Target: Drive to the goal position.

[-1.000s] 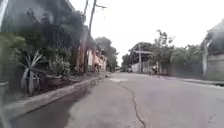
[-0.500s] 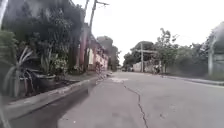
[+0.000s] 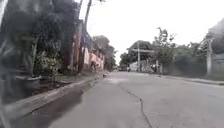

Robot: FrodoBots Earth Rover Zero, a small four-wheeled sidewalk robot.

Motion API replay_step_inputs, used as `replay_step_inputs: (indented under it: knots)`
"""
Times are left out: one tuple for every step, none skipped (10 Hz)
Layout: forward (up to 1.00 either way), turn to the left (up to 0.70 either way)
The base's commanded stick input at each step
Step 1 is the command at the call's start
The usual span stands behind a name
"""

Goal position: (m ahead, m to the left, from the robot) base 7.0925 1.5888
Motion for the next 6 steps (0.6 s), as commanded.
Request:
replay_step_inputs:
  knots:
    - [0.7, 0.0]
    - [0.7, 0.0]
    - [0.7, -0.02]
    - [0.7, -0.02]
    - [0.7, -0.02]
    - [0.7, -0.02]
